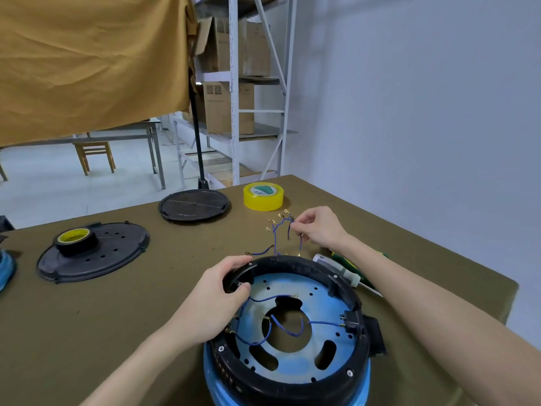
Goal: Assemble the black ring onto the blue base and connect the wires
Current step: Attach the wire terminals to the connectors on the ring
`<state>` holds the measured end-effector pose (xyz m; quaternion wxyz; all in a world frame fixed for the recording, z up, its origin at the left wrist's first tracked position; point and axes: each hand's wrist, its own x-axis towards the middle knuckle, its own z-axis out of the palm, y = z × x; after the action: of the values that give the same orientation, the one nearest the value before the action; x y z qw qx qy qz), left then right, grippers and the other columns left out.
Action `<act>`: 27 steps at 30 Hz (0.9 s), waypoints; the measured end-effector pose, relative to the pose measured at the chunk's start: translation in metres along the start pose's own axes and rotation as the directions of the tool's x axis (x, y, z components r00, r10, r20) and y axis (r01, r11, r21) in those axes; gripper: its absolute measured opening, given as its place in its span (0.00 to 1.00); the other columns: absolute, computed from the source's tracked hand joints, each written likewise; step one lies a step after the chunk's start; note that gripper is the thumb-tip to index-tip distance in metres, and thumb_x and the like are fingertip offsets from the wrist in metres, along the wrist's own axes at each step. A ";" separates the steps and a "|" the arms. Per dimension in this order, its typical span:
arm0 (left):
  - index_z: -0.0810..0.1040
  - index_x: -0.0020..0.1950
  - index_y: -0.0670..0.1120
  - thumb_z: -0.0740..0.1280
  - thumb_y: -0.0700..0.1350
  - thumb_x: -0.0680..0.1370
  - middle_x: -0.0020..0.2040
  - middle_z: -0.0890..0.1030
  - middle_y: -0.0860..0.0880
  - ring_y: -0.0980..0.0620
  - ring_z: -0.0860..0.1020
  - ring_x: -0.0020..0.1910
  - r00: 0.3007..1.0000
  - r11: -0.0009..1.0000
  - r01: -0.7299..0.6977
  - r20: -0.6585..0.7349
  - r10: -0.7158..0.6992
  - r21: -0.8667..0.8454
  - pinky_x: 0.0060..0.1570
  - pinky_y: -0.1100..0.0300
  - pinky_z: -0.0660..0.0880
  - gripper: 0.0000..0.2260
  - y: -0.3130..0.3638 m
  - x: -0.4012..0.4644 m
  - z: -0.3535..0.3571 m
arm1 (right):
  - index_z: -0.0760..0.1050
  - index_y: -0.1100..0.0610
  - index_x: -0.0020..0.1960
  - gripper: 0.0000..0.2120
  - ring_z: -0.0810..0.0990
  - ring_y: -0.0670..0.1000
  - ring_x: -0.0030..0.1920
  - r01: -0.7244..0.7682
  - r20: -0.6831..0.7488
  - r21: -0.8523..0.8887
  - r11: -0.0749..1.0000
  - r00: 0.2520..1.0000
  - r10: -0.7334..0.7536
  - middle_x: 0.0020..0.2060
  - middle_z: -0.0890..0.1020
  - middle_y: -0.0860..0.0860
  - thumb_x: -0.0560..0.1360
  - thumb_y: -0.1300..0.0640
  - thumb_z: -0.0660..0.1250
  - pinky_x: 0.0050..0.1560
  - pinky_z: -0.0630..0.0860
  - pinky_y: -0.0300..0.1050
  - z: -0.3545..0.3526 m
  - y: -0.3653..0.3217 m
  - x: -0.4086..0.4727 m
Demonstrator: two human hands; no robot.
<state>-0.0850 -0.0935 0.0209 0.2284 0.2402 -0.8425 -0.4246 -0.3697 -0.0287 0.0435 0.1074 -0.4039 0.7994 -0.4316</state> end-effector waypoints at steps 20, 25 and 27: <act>0.74 0.71 0.60 0.66 0.43 0.83 0.63 0.80 0.64 0.67 0.77 0.61 1.000 1.000 0.012 0.015 -0.012 -0.008 0.62 0.63 0.75 0.18 0.000 0.001 -0.001 | 0.78 0.52 0.56 0.12 0.80 0.49 0.31 0.018 0.192 -0.302 0.953 0.981 0.043 0.35 0.83 0.51 0.76 0.62 0.72 0.35 0.76 0.43 0.004 0.019 0.017; 0.73 0.71 0.60 0.66 0.44 0.83 0.62 0.79 0.64 0.71 0.76 0.60 1.000 1.000 0.005 0.014 -0.005 -0.004 0.55 0.72 0.73 0.18 -0.001 0.001 0.000 | 0.81 0.57 0.54 0.13 0.84 0.49 0.37 0.020 0.230 -0.402 0.915 0.970 0.080 0.42 0.85 0.54 0.75 0.69 0.63 0.35 0.78 0.40 0.005 0.017 0.023; 0.73 0.71 0.60 0.66 0.43 0.83 0.62 0.79 0.64 0.70 0.76 0.59 1.000 1.000 0.005 0.016 -0.005 -0.008 0.57 0.70 0.74 0.18 -0.001 0.002 0.000 | 0.83 0.59 0.53 0.16 0.83 0.44 0.33 0.015 0.284 -0.398 0.917 0.953 0.107 0.38 0.84 0.52 0.76 0.71 0.60 0.33 0.77 0.36 0.001 0.016 0.025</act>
<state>-0.0860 -0.0948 0.0208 0.2215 0.2379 -0.8420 -0.4305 -0.3944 -0.0433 0.0345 0.1540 -0.4590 0.8536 -0.1923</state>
